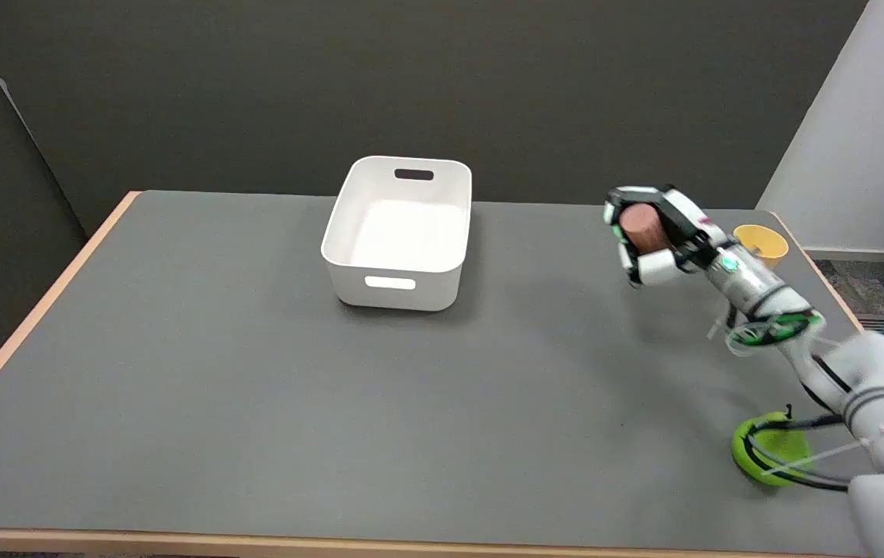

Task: Place the wooden cylinder in the box.

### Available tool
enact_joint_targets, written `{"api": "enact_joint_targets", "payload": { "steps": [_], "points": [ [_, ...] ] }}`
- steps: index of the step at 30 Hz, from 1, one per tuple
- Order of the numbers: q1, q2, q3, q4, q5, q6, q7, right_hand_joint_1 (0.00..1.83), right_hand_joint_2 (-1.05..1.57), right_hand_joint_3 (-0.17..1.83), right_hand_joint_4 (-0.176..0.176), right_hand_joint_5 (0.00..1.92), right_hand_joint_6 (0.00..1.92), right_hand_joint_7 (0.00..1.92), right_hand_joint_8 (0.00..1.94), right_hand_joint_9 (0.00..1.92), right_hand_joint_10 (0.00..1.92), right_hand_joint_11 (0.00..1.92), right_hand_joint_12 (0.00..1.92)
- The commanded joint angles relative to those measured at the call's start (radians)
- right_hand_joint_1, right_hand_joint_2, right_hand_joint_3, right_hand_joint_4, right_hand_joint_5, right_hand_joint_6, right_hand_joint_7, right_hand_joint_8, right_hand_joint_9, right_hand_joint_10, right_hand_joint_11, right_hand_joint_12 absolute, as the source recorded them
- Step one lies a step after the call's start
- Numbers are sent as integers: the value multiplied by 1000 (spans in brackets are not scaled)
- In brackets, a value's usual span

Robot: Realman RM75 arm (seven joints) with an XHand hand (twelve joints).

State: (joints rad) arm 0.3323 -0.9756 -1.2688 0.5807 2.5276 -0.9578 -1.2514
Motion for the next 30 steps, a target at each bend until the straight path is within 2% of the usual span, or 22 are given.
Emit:
{"api": "enact_joint_targets", "payload": {
  "steps": [1,12,16,18,26,30],
  "points": [
    [293,-22,-401,266,-194,260,-1,1570,530,1437,16,681,1616,879,1814,977,1921,988,1921],
    [534,-111,-637,276,-321,376,-1,1573,517,1456,35,683,1617,892,1813,987,1921,1008,1921],
    [599,-188,-677,231,-383,411,-1,1574,515,1460,48,682,1619,896,1812,989,1921,1010,1921],
    [623,-226,-683,198,-409,430,-4,1342,721,1280,63,671,1624,800,1941,1063,1921,988,1921],
    [711,-367,-715,20,-422,550,-200,1340,729,1267,67,660,1619,792,1941,1046,1921,928,1921],
    [738,-436,-715,-91,-415,597,-287,1337,738,1253,92,645,1618,784,1941,1031,1921,874,1921]
  ]
}}
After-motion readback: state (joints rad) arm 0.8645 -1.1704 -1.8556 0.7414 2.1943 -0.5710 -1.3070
